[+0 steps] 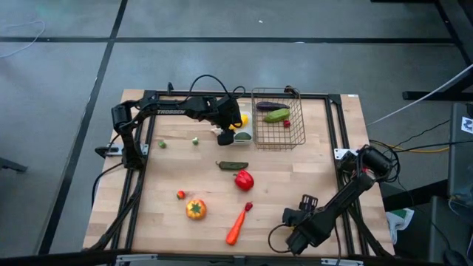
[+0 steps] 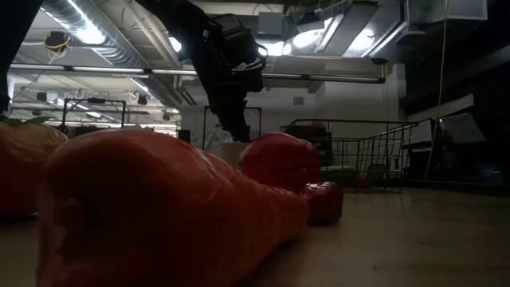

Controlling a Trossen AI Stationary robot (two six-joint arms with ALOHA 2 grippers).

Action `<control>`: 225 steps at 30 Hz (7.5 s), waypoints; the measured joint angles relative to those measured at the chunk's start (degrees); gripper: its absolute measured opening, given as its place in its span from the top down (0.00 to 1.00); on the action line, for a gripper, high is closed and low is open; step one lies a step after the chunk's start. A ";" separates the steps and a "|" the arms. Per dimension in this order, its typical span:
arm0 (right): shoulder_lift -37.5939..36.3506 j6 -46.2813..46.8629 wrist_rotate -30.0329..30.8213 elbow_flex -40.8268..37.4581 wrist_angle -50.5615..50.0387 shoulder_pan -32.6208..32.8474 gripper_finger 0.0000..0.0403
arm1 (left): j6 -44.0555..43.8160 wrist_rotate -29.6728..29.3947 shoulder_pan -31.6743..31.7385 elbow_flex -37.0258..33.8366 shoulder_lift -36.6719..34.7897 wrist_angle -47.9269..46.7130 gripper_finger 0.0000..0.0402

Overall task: Sort produce into baskets
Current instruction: Put the yellow corn into the gold wire basket, then put the green chili pepper into the gold wire basket

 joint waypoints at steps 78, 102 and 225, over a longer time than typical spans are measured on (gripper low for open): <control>-16.87 -43.64 30.32 0.02 -16.37 -27.34 0.93 | -3.51 -0.22 0.00 0.02 -15.95 -0.03 0.37; -18.95 -93.64 6.36 0.02 14.84 -79.72 0.93 | -8.34 -0.20 -9.39 0.04 -22.10 -0.30 0.37; -46.76 -74.94 -7.88 0.07 16.18 -52.48 0.93 | -6.68 -6.67 -11.69 0.00 -0.16 41.11 0.60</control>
